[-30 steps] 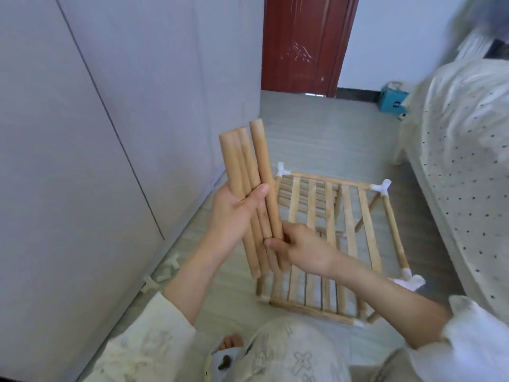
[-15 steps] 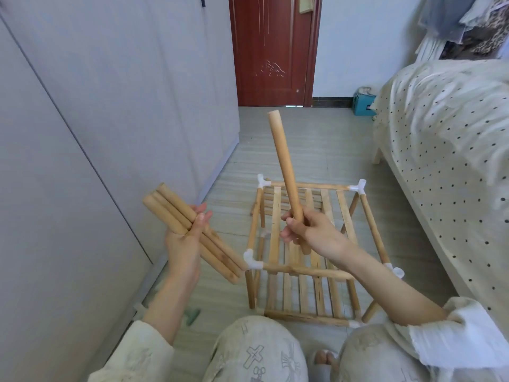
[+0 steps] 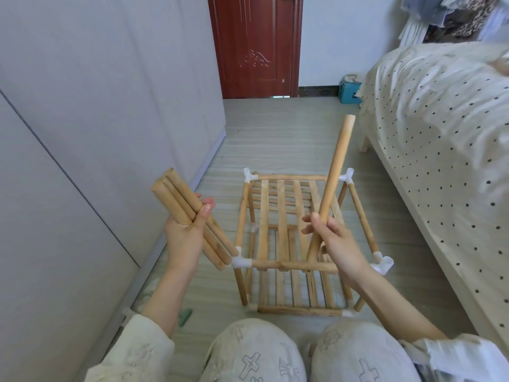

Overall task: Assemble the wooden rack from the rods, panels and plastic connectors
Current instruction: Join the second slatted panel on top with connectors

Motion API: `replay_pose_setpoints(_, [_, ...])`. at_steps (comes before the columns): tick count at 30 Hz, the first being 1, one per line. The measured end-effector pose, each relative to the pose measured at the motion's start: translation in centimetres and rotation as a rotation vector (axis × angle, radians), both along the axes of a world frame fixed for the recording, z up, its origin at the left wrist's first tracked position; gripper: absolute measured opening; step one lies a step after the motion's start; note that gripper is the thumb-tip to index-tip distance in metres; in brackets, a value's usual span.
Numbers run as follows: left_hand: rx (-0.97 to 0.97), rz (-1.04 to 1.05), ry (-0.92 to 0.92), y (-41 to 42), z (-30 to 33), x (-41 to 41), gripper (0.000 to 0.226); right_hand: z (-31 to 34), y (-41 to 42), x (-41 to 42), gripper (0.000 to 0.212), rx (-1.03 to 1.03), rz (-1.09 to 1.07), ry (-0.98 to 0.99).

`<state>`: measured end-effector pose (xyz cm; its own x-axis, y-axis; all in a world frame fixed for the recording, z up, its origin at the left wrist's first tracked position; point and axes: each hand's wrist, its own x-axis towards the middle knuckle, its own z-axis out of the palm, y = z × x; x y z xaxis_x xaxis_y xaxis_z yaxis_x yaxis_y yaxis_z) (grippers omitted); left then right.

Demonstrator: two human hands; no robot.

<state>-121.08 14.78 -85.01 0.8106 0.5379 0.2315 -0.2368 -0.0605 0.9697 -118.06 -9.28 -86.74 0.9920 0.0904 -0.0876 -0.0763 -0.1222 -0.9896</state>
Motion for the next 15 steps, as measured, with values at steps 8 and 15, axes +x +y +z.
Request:
replay_pose_setpoints(8, [0.342,-0.077,0.209,-2.1,-1.3,1.2,0.014,-0.7,-8.2,1.3,0.026,-0.283,-0.218,-0.103])
replay_pose_setpoints(15, [0.372,-0.013,0.260,-2.0,-1.6,2.0,0.018,-2.1,-12.5,1.5,0.021,-0.504,-0.330,-0.070])
